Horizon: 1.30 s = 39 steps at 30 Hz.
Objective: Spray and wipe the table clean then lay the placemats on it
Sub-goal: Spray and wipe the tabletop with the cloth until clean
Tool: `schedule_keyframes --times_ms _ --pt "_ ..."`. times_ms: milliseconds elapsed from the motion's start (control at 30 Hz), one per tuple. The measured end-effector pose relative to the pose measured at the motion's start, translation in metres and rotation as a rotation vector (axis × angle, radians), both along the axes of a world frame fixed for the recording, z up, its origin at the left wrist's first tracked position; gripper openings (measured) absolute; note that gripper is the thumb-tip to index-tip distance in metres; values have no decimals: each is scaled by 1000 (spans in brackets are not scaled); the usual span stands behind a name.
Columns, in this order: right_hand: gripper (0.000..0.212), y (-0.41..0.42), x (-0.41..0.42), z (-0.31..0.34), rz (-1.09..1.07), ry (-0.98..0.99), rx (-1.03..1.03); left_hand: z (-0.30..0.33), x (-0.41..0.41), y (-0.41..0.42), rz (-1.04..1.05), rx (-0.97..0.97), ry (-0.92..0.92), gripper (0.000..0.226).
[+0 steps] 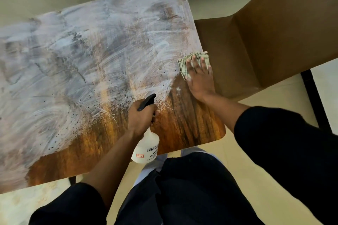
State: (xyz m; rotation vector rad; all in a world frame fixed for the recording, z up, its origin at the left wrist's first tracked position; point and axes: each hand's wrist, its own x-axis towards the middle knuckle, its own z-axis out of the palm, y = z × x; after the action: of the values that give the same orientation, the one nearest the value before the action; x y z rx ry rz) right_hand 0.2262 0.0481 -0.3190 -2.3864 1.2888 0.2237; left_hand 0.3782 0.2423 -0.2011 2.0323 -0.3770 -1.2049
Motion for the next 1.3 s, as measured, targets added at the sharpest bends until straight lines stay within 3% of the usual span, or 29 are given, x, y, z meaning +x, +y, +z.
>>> schedule_keyframes --times_ms 267,500,667,767,867,1000,1067,1133,1300 --pt "68 46 -29 6 78 -47 -24 -4 -4 -2 7 -26 -11 32" --pt "70 115 -77 5 144 16 -32 -15 -10 -14 35 53 32 13" --pt "67 89 -64 5 119 3 -36 -18 -5 -31 40 74 42 9" --pt "66 46 -34 2 -5 -34 -21 -16 -2 -46 50 34 3 28" --pt "67 -9 5 0 -108 -38 -4 -14 3 -61 80 -4 -30 19" --pt "66 -56 35 4 -102 -27 11 -9 13 -85 132 -33 -4 33" --pt "66 -57 35 3 -80 -19 -4 -6 19 -96 169 -53 25 28" --pt "66 -43 28 2 -62 -29 -25 -5 26 -104 177 -75 45 38" --pt "66 33 -14 4 28 -70 -36 0 33 -118 173 -112 90 41"
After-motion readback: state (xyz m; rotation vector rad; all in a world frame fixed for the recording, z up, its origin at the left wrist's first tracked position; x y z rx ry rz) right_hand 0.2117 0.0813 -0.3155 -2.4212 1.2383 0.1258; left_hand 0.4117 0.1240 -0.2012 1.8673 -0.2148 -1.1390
